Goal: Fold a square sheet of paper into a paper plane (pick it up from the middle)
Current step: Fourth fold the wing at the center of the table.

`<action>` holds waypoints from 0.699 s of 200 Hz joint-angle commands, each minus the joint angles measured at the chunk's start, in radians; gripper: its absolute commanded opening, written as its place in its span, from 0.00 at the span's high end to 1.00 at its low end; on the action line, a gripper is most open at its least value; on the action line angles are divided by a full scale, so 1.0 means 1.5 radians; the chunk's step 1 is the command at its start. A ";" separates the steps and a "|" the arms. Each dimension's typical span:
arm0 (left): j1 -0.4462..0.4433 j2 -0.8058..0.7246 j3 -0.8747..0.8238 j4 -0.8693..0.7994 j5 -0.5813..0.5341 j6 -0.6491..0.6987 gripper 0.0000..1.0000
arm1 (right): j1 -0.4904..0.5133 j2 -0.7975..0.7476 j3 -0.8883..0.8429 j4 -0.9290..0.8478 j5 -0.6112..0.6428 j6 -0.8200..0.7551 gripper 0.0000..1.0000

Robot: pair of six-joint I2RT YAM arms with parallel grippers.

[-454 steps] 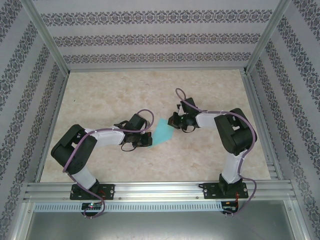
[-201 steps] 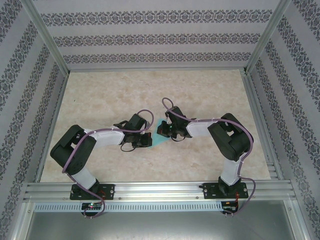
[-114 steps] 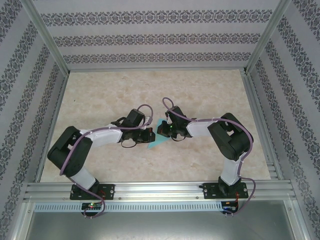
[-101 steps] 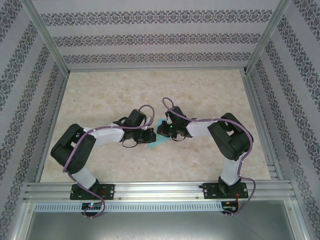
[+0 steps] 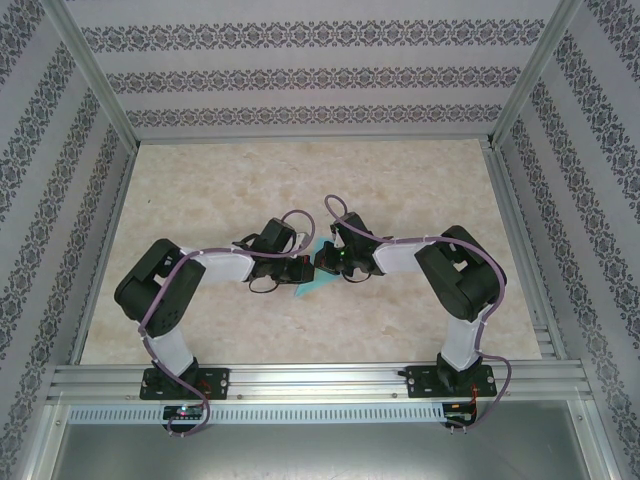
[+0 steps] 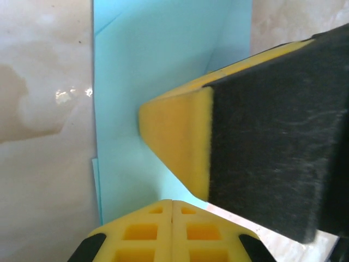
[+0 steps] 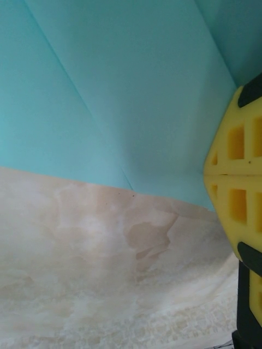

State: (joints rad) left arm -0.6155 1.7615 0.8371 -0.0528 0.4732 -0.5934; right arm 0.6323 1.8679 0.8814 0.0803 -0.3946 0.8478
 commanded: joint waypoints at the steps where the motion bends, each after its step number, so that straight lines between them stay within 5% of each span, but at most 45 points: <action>1: 0.007 0.025 0.008 0.021 -0.005 0.027 1.00 | 0.000 0.050 -0.031 -0.060 0.038 0.002 1.00; 140: 0.006 -0.053 -0.152 -0.032 0.003 0.035 1.00 | -0.007 0.067 -0.013 -0.156 0.086 -0.011 1.00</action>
State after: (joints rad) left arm -0.6086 1.6894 0.6804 0.0750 0.4686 -0.5678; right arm 0.6342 1.8801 0.9058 0.0444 -0.3950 0.8444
